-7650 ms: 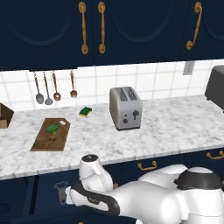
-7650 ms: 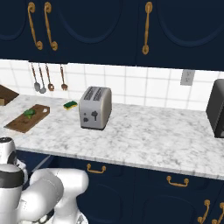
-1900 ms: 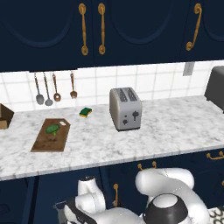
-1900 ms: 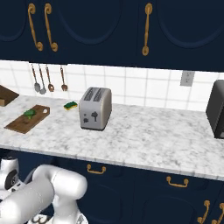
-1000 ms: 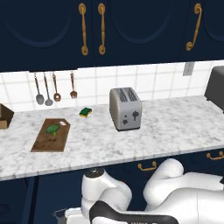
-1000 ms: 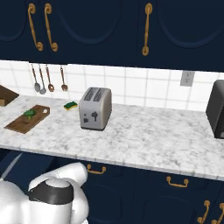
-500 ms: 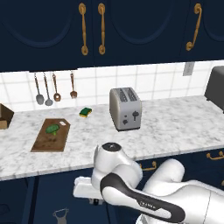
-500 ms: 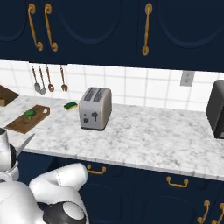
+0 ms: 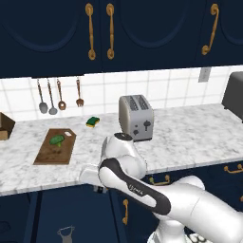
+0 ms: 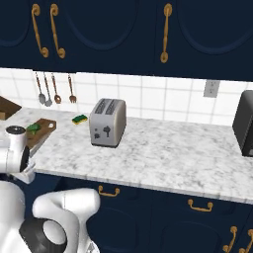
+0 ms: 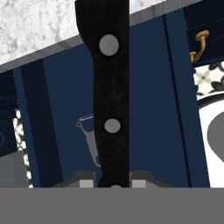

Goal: Place the appropriate cutting tool for cutting the broccoli skin on the cutting board.

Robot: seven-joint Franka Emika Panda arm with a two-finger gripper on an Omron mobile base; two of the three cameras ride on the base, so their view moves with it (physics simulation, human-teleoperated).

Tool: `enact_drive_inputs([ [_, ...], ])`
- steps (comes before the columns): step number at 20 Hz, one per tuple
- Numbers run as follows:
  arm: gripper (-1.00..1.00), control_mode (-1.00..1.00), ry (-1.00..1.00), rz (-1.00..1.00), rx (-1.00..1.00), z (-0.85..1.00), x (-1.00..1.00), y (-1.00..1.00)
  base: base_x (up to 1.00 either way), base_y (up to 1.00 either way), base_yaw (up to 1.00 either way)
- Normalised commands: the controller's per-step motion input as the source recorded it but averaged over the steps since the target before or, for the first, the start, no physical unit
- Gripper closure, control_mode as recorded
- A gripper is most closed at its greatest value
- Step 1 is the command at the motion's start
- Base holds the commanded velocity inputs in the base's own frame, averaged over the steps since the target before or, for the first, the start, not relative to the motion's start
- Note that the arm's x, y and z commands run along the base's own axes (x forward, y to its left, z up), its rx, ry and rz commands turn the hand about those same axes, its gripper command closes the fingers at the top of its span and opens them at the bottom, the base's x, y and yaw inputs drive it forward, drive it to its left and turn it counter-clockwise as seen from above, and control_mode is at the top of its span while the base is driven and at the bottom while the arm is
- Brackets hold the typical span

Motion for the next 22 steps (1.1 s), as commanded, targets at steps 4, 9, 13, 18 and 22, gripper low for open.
enact_drive_inputs([
  [4,1.0,-1.0,-0.02,-0.08,0.0,0.48,0.83,0.61,0.0,0.0,0.0],
  [9,1.0,-1.0,-0.01,-0.1,0.0,0.19,0.87,0.48,0.0,0.0,0.0],
  [13,1.0,-1.0,0.0,-0.11,0.0,-0.05,0.94,0.14,0.0,0.0,0.0],
  [18,1.0,-1.0,0.02,-0.03,-0.01,-0.07,0.61,0.19,0.0,0.0,0.0],
  [22,1.0,-1.0,0.0,-0.02,0.0,-0.13,0.87,0.62,0.0,0.0,0.0],
])
